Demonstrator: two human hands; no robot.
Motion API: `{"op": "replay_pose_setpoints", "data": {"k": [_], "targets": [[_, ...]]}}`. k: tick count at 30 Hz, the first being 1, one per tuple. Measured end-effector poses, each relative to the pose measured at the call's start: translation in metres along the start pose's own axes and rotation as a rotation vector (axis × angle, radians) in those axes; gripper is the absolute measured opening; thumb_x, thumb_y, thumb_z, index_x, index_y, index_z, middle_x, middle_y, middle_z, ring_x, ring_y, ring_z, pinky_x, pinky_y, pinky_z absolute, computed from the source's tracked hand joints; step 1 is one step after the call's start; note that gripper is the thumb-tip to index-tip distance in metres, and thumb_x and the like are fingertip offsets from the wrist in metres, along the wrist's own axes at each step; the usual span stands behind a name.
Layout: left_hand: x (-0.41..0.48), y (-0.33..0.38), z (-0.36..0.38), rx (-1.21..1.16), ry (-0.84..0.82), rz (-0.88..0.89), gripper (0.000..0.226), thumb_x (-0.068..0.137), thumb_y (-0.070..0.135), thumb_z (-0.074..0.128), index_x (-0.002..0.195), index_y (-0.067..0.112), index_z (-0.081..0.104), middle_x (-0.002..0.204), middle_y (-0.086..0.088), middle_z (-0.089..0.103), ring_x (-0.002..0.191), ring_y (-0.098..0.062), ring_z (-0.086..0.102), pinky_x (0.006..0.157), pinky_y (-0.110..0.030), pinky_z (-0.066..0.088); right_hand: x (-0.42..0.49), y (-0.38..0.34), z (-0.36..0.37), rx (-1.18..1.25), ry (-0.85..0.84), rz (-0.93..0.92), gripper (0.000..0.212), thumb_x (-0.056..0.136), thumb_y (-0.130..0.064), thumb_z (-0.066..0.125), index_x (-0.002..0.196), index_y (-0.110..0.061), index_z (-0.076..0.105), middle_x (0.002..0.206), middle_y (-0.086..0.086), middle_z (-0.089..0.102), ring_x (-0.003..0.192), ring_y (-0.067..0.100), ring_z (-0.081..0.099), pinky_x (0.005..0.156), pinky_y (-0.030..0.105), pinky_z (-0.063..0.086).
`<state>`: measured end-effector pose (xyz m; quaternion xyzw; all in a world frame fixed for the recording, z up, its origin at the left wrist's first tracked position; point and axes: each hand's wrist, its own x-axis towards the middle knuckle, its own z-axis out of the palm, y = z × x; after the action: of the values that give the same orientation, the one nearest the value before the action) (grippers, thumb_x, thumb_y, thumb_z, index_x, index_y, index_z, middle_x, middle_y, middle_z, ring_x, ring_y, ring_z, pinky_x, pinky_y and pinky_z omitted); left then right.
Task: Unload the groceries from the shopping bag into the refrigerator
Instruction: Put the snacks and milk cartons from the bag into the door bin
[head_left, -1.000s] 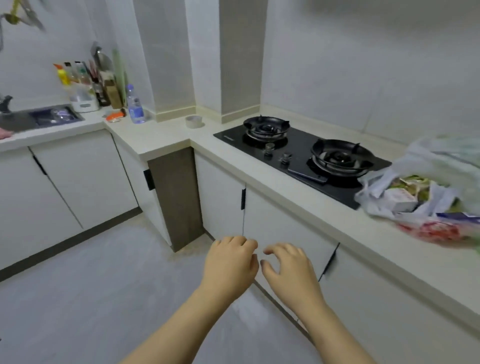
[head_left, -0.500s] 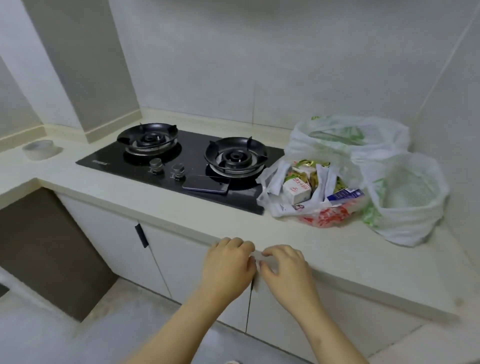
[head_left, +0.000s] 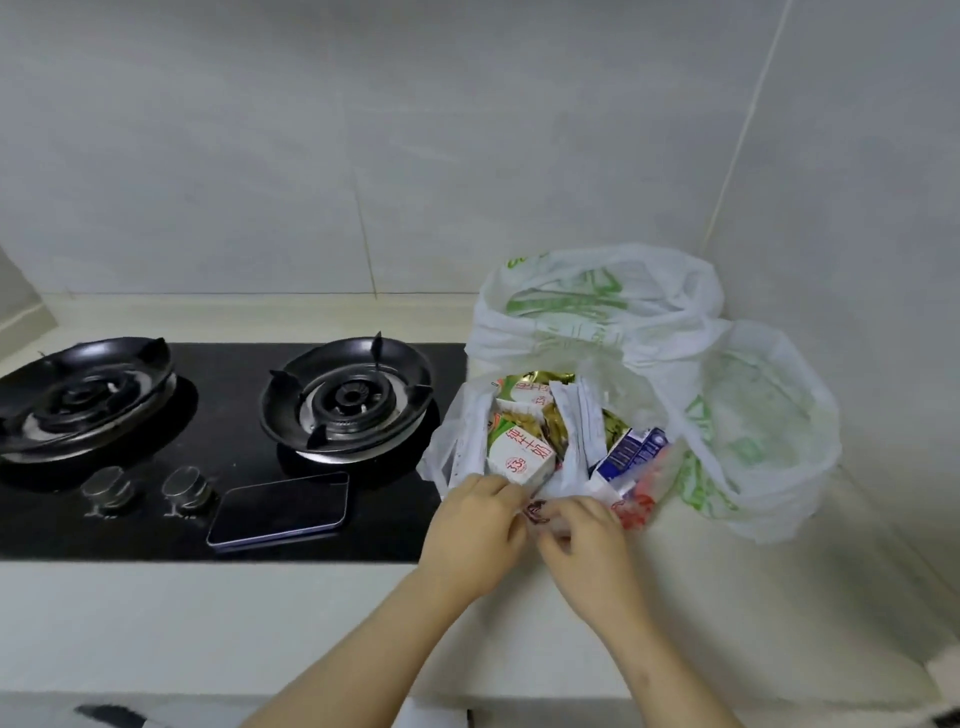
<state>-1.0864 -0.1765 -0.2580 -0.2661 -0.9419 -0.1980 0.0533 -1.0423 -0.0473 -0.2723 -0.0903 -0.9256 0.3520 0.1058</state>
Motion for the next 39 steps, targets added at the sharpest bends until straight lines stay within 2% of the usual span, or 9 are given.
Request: {"op": "replay_pose_setpoints", "data": {"k": [4, 10, 16, 19, 22, 25, 28, 33, 39], "targets": [[0.029, -0.004, 0.013, -0.001, -0.018, 0.025, 0.030, 0.088, 0.021, 0.045, 0.111, 0.015, 0.064, 0.110, -0.001, 0.061, 0.104, -0.022, 0.051, 0.086, -0.032, 0.043, 0.019, 0.012, -0.004, 0.003, 0.067, 0.049, 0.019, 0.074, -0.016, 0.059, 0.087, -0.008, 0.070, 0.091, 0.009, 0.065, 0.092, 0.030, 0.055, 0.079, 0.032, 0.038], [0.060, 0.000, 0.031, -0.053, 0.039, -0.012, 0.024, 0.078, 0.017, 0.054, 0.095, 0.011, 0.070, 0.091, -0.008, 0.065, 0.084, -0.031, 0.059, 0.068, -0.037, 0.051, 0.047, 0.024, -0.017, -0.050, 0.120, 0.026, 0.023, 0.074, -0.018, 0.056, 0.089, -0.010, 0.071, 0.092, 0.008, 0.067, 0.090, 0.031, 0.058, 0.080, 0.037, 0.044], [0.074, -0.008, 0.040, 0.088, -0.006, -0.110, 0.046, 0.082, 0.038, 0.052, 0.118, 0.009, 0.058, 0.123, -0.012, 0.056, 0.116, -0.037, 0.053, 0.085, -0.041, 0.047, 0.065, 0.029, -0.017, -0.128, 0.083, -0.093, 0.022, 0.067, -0.021, 0.059, 0.084, -0.016, 0.071, 0.087, 0.000, 0.069, 0.084, 0.026, 0.063, 0.071, 0.035, 0.050], [0.076, -0.009, 0.046, 0.195, -0.173, -0.155, 0.089, 0.073, 0.061, 0.003, 0.147, 0.017, 0.022, 0.156, -0.009, 0.014, 0.145, -0.030, 0.010, 0.114, -0.046, 0.015, 0.071, 0.033, -0.015, -0.157, 0.059, -0.134, 0.025, 0.071, -0.017, 0.064, 0.094, -0.014, 0.072, 0.103, 0.002, 0.069, 0.099, 0.026, 0.063, 0.083, 0.038, 0.049], [0.078, -0.013, 0.053, 0.261, -0.204, -0.164, 0.077, 0.085, 0.062, 0.009, 0.150, 0.023, 0.001, 0.158, -0.003, -0.007, 0.146, -0.023, -0.004, 0.117, -0.043, 0.000, 0.079, 0.027, -0.017, -0.202, -0.032, -0.113, 0.042, 0.084, -0.020, 0.061, 0.125, -0.015, 0.057, 0.138, 0.007, 0.049, 0.131, 0.027, 0.042, 0.103, 0.039, 0.037], [0.076, -0.020, 0.056, 0.230, -0.174, -0.136, 0.078, 0.082, 0.061, 0.006, 0.150, 0.023, 0.012, 0.159, -0.004, 0.002, 0.146, -0.022, 0.004, 0.116, -0.043, 0.002, 0.086, 0.025, -0.017, -0.338, -0.183, -0.035, 0.061, 0.092, -0.035, 0.047, 0.146, -0.023, 0.020, 0.158, 0.006, 0.008, 0.145, 0.021, 0.008, 0.115, 0.035, 0.015], [0.071, -0.029, 0.051, 0.071, -0.076, -0.116, 0.070, 0.083, 0.056, 0.019, 0.137, 0.019, 0.044, 0.149, -0.006, 0.033, 0.137, -0.025, 0.033, 0.113, -0.043, 0.023, 0.088, 0.024, -0.013, -0.464, -0.251, -0.013, 0.072, 0.091, -0.041, 0.047, 0.149, -0.028, 0.006, 0.158, 0.009, -0.007, 0.146, 0.023, -0.004, 0.117, 0.036, 0.003], [0.066, -0.032, 0.040, -0.111, 0.136, -0.120, 0.042, 0.079, 0.024, 0.038, 0.108, 0.010, 0.065, 0.119, -0.008, 0.060, 0.102, -0.029, 0.060, 0.086, -0.036, 0.049, 0.087, 0.028, -0.008, -0.533, -0.280, -0.011, 0.076, 0.091, -0.045, 0.046, 0.150, -0.028, 0.002, 0.158, 0.006, -0.010, 0.146, 0.022, -0.007, 0.116, 0.036, -0.004], [0.068, -0.033, 0.041, 0.043, 0.102, -0.228, 0.030, 0.067, 0.015, 0.058, 0.096, 0.016, 0.067, 0.116, -0.016, 0.061, 0.112, -0.044, 0.056, 0.084, -0.054, 0.051, 0.082, 0.025, -0.009, -0.499, -0.268, -0.013, 0.069, 0.091, -0.042, 0.045, 0.149, -0.029, 0.009, 0.159, 0.000, -0.008, 0.145, 0.021, -0.010, 0.116, 0.035, -0.008]]}}
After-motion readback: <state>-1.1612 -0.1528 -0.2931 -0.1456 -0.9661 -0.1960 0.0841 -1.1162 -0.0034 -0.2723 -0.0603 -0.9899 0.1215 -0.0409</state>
